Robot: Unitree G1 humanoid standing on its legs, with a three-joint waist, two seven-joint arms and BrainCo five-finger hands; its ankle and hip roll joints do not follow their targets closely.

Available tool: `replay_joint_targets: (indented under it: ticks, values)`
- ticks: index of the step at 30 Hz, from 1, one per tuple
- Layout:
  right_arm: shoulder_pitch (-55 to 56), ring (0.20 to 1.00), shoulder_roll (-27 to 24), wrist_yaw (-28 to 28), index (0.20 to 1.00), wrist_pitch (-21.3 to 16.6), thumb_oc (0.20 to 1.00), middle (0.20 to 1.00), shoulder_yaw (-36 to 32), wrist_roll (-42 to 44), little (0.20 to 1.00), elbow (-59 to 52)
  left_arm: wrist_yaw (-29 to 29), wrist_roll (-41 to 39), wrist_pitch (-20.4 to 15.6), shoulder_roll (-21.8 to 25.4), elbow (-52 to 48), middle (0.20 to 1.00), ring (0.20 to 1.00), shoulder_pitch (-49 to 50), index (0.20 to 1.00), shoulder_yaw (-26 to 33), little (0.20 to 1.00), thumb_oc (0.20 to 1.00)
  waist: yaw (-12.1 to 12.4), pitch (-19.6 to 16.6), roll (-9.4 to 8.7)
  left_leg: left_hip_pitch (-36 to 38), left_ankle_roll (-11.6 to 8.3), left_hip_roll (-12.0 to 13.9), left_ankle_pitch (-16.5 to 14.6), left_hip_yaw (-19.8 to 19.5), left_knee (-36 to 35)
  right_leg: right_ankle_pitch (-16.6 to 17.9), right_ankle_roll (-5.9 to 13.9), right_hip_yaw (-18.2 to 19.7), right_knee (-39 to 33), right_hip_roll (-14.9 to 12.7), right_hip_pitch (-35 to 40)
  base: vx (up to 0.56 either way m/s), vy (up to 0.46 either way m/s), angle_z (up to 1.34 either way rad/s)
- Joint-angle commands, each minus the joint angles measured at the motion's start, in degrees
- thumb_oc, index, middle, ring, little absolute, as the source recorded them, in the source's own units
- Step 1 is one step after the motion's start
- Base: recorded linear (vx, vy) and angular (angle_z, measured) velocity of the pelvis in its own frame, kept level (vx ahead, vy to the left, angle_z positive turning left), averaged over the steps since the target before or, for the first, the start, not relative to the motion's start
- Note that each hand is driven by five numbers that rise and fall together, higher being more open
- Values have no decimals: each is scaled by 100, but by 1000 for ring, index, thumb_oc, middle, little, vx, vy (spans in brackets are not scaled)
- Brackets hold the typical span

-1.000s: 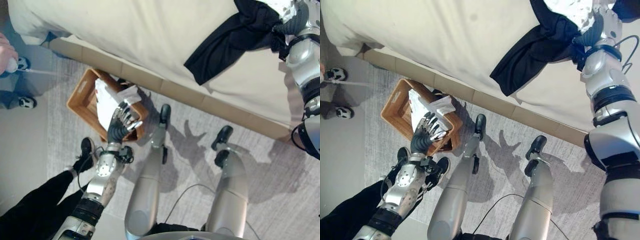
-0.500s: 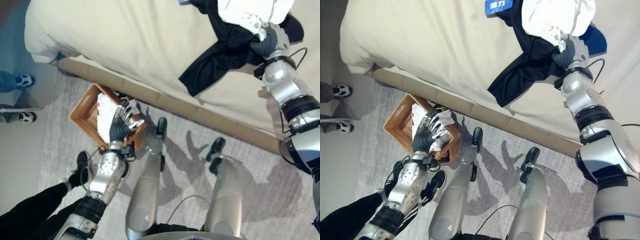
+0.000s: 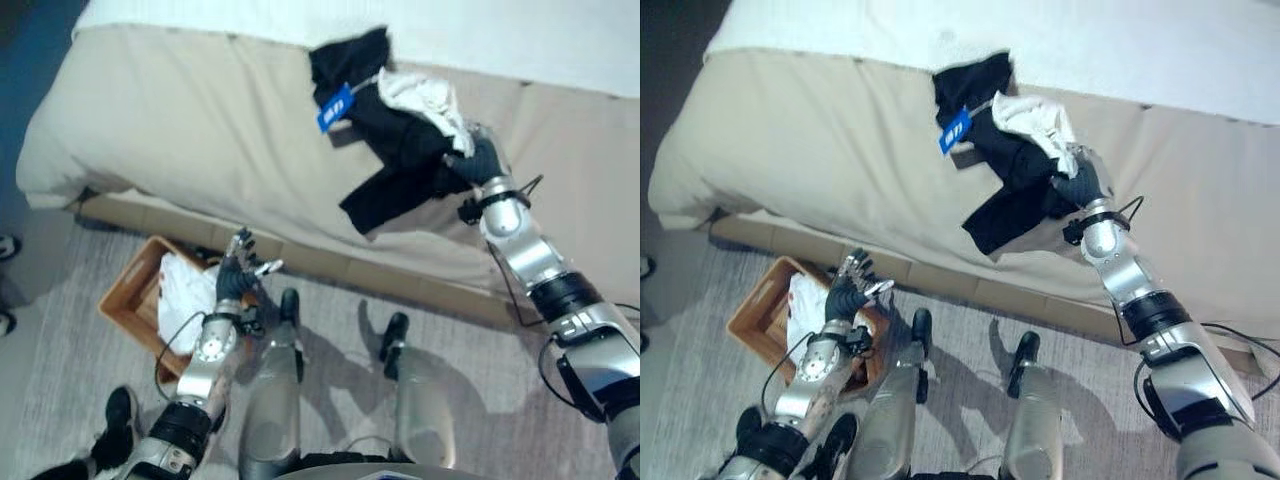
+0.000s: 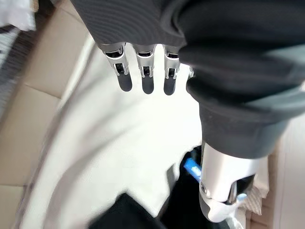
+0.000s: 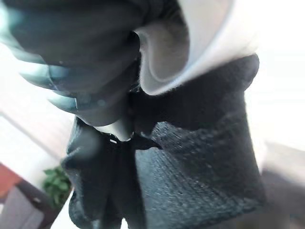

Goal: Pick up clothes into the bucket

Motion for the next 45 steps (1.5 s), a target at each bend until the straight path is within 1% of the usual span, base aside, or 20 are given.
replay_joint_targets:
  ticks: [1, 3, 4, 5, 9, 14, 18, 19, 20, 21, 22, 24, 25, 26, 27, 31, 33, 39, 43, 45]
  values:
    - [-938, 200, -240, 20, 200, -305, 200, 200, 89, -148, 200, 202, -157, 106, -204, 181, -271, 1000, 1000, 93, 1000, 102, 1000, 1000, 36, -38, -279, -36, 16, 101, -613, 13, 541, 903, 405, -83, -837, -426, 487, -36, 17, -16]
    - [-1147, 200, -242, 26, 200, -279, 200, 200, 167, -114, 200, 380, -158, 74, -215, 185, -261, 1000, 1000, 58, 1000, 82, 1000, 1000, 40, -19, -272, -52, 21, 83, -618, 18, 565, 904, 399, -77, -819, -438, 462, -47, 19, 0]
    - [-1538, 200, -158, 19, 200, -250, 200, 200, 296, 8, 200, 833, -157, 14, -209, 142, -278, 1000, 1000, 25, 1000, 24, 1000, 1000, 52, 24, -235, -90, 24, 53, -609, 21, 582, 891, 385, -57, -775, -448, 403, -70, 39, 2]
    - [-1697, 200, -120, 9, 200, -245, 200, 200, 348, 68, 200, 1024, -156, -17, -204, 113, -272, 1000, 1000, 17, 1000, 2, 1000, 1000, 61, 43, -215, -105, 26, 46, -597, 17, 586, 891, 379, -65, -760, -456, 383, -61, 42, 0]
    - [-2067, 200, 9, 6, 200, -231, 200, 200, 529, 136, 200, 1538, -170, -62, -187, 42, -195, 1000, 1000, -27, 1000, -40, 1000, 1000, 79, 119, -132, -149, 10, 29, -537, 2, 528, 891, 378, -94, -768, -471, 344, -32, 14, 4]
    - [-2563, 200, 247, 124, 200, -66, 200, 200, 1156, -423, 200, 2636, -115, -140, -264, 101, -152, 1000, 1000, -105, 1000, -45, 1000, 1000, 194, 249, 81, -372, -3, -5, -431, 13, 466, 920, 381, -86, -719, -521, 76, -37, 2, 2]
    - [-2723, 206, 330, 187, 206, 66, 206, 206, 1381, -714, 206, 3469, -144, -231, -299, 121, -232, 1000, 1000, -157, 1000, -137, 1000, 1000, 292, 249, 273, -639, -6, -39, -372, 1, 465, 930, 393, -119, -641, -574, -217, -7, -3, 1]
    - [-2745, 351, 326, 210, 351, 85, 351, 351, 1401, -732, 351, 3601, -157, -250, -311, 110, -253, 1000, 1000, -178, 1000, -176, 1000, 1000, 306, 249, 324, -703, -7, -46, -358, -2, 473, 924, 393, -115, -606, -590, -293, 0, 0, 0]
    - [-2747, 347, 316, 264, 347, 93, 347, 347, 1453, -789, 347, 3650, -164, -266, -321, 99, -276, 1000, 1000, -188, 1000, -199, 1000, 1000, 320, 249, 352, -744, -8, -51, -345, -5, 463, 924, 395, -115, -595, -591, -338, 0, -5, 5]
    - [-2716, 225, 301, 313, 225, 88, 225, 225, 1505, -825, 225, 3616, -164, -267, -329, 91, -284, 1000, 1000, -206, 1000, -215, 1000, 1000, 328, 249, 387, -813, -9, -59, -330, -2, 467, 923, 396, -106, -566, -597, -423, 4, -8, 6]
    - [-2717, 200, 300, 313, 200, 88, 200, 200, 1505, -825, 200, 3616, -164, -267, -329, 91, -283, 1000, 1000, -207, 1000, -215, 1000, 1000, 329, 249, 387, -814, -9, -59, -330, -2, 467, 923, 396, -105, -564, -597, -425, 9, 5, 7]
    - [-2563, 200, 232, 600, 200, 37, 200, 200, 1651, -763, 200, 3346, -179, -212, -326, 65, -288, 1000, 1000, -212, 1000, -244, 1000, 1000, 313, 249, 425, -956, -21, -48, -292, 14, 466, 931, 391, -86, -526, -590, -612, 5, 0, 2]
    - [-2553, 200, 235, 600, 200, 37, 200, 200, 1652, -763, 200, 3346, -179, -212, -327, 64, -288, 1000, 1000, -202, 1000, -247, 1000, 1000, 315, 249, 426, -940, -25, -45, -315, 15, 475, 905, 392, -84, -507, -590, -601, 0, 0, 0]
    - [-2530, 495, 167, 742, 495, 38, 495, 495, 1784, -764, 495, 3145, -197, -164, -291, 33, -264, 1000, 1000, -174, 1000, -257, 1000, 1000, 293, 249, 422, -1024, -30, -40, -272, 16, 445, 934, 386, -94, -521, -591, -706, 0, 0, 0]
    - [-2516, 1000, 158, 684, 1000, 55, 1000, 1000, 1736, -725, 1000, 3130, -185, -169, -279, 9, -260, 1000, 1000, -173, 1000, -249, 1000, 1000, 284, 249, 423, -1057, -32, -36, -260, 27, 429, 937, 383, -90, -525, -589, -741, 36, -25, -1]
    - [-2431, 1000, 157, 471, 1000, 45, 1000, 1000, 1513, -472, 1000, 3083, -100, -208, -268, -90, -247, 1000, 1000, -168, 1000, -246, 1000, 1000, 245, 249, 426, -1119, -33, -20, -262, 57, 382, 915, 381, -64, -503, -562, -860, 21, -8, -1]
    - [-2465, 1000, 198, 275, 1000, 17, 1000, 1000, 1332, -221, 1000, 2895, 33, -213, -267, -136, -228, 1000, 1000, -199, 1000, -214, 1000, 1000, 201, 249, 410, -1194, -33, -3, -266, 70, 374, 885, 362, -36, -464, -537, -979, 0, 0, 0]
    - [-2605, 1000, 191, -55, 1000, -74, 1000, 1000, 913, 464, 1000, 2262, 154, -299, -266, -125, -279, 1000, 1000, -169, 1000, -50, 1000, 1000, 127, 249, 358, -1309, -58, 27, -254, 123, 321, 847, 335, 37, -403, -501, -1225, 14, -23, -2]
    - [-2690, 1000, 36, -277, 1000, -140, 1000, 1000, 650, 782, 1000, 1501, 220, -307, -244, -79, -309, 1000, 1000, -82, 1000, 115, 1000, 1000, 44, 249, 248, -1324, -69, 53, -256, 173, 273, 836, 330, 94, -377, -474, -1311, 10, -17, -3]
    - [-2685, 1000, -108, -277, 1000, -159, 1000, 1000, 601, 834, 1000, 1107, 238, -288, -223, -64, -305, 1000, 1000, -42, 1000, 221, 1000, 1000, -4, 249, 171, -1317, -73, 60, -264, 185, 275, 834, 326, 116, -379, -455, -1317, 0, 0, 0]
